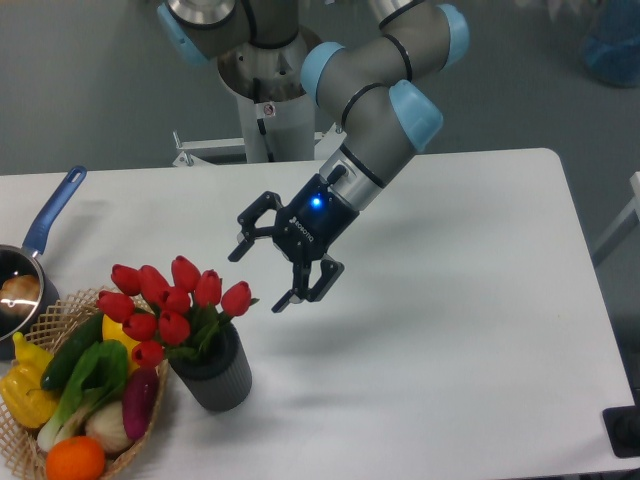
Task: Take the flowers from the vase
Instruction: 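Lower the open gripper around the tulip stems above the vase rim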
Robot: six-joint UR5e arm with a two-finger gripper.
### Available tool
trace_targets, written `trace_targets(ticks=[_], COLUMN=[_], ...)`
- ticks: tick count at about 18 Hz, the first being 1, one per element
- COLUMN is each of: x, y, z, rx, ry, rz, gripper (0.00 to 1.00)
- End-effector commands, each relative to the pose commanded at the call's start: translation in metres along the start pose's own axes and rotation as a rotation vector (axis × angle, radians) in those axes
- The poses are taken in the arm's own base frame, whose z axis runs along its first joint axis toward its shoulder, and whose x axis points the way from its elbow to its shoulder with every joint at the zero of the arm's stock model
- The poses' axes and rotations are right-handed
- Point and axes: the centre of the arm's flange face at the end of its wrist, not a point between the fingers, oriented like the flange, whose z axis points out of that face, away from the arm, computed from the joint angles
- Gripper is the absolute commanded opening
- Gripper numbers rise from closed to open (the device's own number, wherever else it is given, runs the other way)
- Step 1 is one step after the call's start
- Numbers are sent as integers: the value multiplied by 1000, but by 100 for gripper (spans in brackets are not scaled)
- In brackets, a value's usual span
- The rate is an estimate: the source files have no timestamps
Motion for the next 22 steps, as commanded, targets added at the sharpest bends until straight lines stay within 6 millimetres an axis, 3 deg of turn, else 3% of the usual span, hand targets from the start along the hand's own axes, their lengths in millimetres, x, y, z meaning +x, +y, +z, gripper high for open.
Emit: trace_targets(ticks=[9,22], x=[-18,-14], y=[-13,-16], z=[25,55], rx=[-11,-3], ry=[19,65], rz=[58,82], gripper=[100,100])
